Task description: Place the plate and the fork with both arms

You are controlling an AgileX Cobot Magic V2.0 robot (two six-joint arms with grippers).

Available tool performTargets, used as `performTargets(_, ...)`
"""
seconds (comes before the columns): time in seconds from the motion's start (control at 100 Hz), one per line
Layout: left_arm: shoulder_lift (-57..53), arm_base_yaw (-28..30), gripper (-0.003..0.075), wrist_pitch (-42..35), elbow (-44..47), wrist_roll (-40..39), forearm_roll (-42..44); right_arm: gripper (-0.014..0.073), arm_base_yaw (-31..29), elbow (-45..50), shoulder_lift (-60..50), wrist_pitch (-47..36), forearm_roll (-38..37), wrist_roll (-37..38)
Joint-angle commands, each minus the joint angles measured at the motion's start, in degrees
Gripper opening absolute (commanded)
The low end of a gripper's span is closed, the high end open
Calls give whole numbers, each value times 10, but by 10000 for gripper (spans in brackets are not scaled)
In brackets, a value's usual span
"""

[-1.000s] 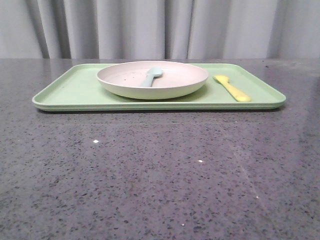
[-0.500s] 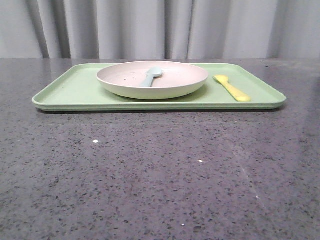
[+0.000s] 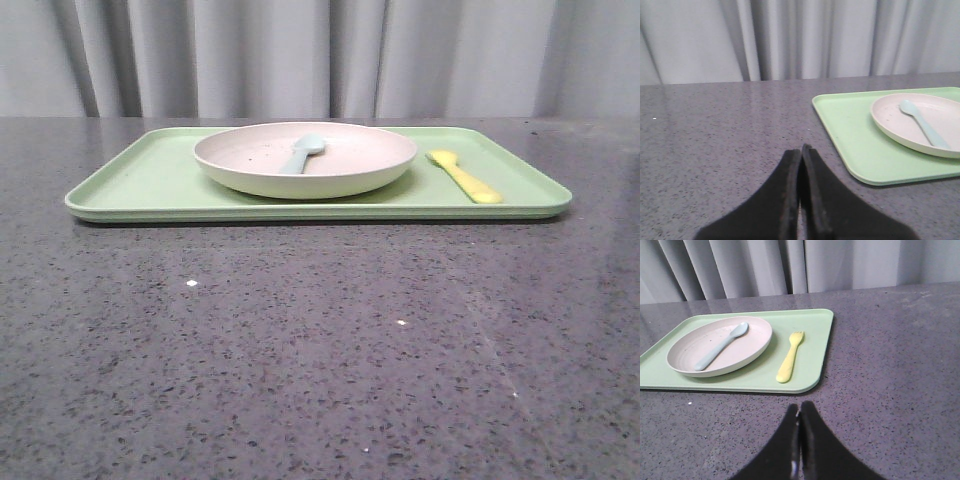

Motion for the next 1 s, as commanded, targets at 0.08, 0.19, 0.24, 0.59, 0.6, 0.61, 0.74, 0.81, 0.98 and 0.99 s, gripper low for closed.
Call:
performTargets(0.08,-26,18,-20,-126,45,-3,11,-68,-1,-14,5,-42,-11,-6)
performTargets(0.19,-54,18,-20,-160,80,-3,44,-68,-1,-14,5,-42,-11,-6)
performTargets(0.24,-66,18,-20,-167,97,-3,51,-68,-1,-14,5,-42,-11,-6)
performTargets(0.59,-159,19,-20,-124,170,-115,146,-68,-1,-14,5,-42,-11,-6)
performTargets(0.6,-159,19,-20,-122,170,-115,146,-68,-1,-14,5,-42,-11,-6)
performTargets(0.61,-158,20,-20,-117,170,-115,146,-68,-1,-14,5,-42,-11,-6)
performTargets(0.74,-158,37,-20,-109,171,-115,140,-68,-1,-14,6,-41,-11,-6)
performTargets(0.81,-158,45,-20,-109,171,-115,136,-68,-1,-14,6,-41,-11,-6)
performTargets(0.98,-158,48,-20,-112,170,-115,136,-68,-1,-14,6,-41,-11,-6)
performTargets(0.99,-158,48,-20,-112,170,-115,136,-68,-1,-14,6,-41,-11,-6)
